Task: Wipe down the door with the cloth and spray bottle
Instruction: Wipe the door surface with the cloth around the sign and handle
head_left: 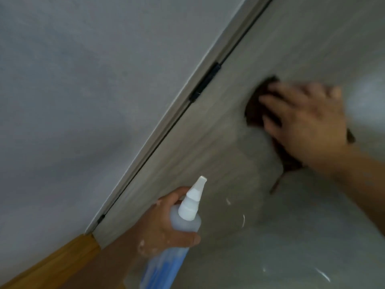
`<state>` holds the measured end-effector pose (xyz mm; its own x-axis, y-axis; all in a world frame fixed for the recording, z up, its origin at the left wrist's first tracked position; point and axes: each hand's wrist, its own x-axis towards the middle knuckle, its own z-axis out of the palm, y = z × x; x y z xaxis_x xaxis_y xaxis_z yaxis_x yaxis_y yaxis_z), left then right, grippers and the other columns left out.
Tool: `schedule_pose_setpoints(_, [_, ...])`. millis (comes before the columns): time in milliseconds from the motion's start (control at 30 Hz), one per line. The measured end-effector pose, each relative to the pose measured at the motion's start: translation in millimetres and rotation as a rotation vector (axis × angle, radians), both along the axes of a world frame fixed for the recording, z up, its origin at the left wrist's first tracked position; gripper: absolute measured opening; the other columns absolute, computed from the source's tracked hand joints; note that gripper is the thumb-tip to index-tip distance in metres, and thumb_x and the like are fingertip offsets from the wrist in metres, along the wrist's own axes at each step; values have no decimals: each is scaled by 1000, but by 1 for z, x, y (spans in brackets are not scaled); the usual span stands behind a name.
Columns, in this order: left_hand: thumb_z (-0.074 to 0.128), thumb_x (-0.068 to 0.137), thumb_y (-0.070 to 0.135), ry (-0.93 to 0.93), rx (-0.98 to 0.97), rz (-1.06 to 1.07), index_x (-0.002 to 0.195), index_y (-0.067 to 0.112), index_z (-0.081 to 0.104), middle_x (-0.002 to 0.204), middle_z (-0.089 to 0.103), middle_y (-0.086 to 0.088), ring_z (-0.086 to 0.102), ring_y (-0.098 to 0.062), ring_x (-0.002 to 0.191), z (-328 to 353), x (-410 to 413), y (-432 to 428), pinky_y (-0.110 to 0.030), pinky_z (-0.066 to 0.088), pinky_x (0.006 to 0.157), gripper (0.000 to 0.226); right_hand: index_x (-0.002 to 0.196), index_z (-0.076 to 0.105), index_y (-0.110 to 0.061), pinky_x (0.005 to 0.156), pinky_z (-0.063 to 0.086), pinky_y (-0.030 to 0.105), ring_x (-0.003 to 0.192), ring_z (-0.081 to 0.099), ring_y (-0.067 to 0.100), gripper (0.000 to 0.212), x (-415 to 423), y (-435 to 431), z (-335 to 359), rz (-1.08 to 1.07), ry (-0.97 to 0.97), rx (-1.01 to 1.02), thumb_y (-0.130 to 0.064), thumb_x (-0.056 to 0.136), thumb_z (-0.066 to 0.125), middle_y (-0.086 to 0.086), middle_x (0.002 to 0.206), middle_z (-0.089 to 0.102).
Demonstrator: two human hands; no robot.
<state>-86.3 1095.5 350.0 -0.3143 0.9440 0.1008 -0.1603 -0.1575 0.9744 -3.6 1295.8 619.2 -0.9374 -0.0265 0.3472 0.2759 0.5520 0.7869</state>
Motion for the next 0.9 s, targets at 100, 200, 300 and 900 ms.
schedule_pose_setpoints(100, [91, 54, 30, 53, 9, -45, 124, 43, 51, 100, 70, -6, 69, -26, 91, 11, 13, 9, -54, 56, 83, 82, 131, 64, -22, 84, 33, 46, 104, 54, 37, 35, -6, -1, 8, -17, 141, 28, -39, 103, 52, -1, 145, 57])
schedule_pose_setpoints(200, [90, 54, 31, 103, -3, -73, 124, 44, 51, 99, 70, -6, 69, -26, 90, 5, 27, 12, -52, 56, 83, 81, 128, 66, -21, 82, 32, 43, 101, 54, 33, 32, 5, 6, -43, 39, 92, 27, -31, 99, 56, 2, 142, 60])
schedule_pose_setpoints(300, [89, 53, 33, 154, -30, -81, 121, 45, 50, 98, 70, -5, 68, -23, 90, -5, 36, 9, -48, 56, 83, 79, 123, 71, -18, 83, 32, 42, 103, 48, 31, 33, 52, 12, -122, 125, -174, -49, -26, 95, 55, 7, 138, 63])
schedule_pose_setpoints(900, [90, 55, 22, 53, 6, -32, 117, 24, 59, 89, 68, -20, 65, -43, 81, 0, 64, 4, -61, 52, 71, 70, 121, 72, -19, 83, 33, 42, 101, 48, 29, 36, 92, 8, -137, 134, -114, -45, -22, 97, 45, 4, 135, 65])
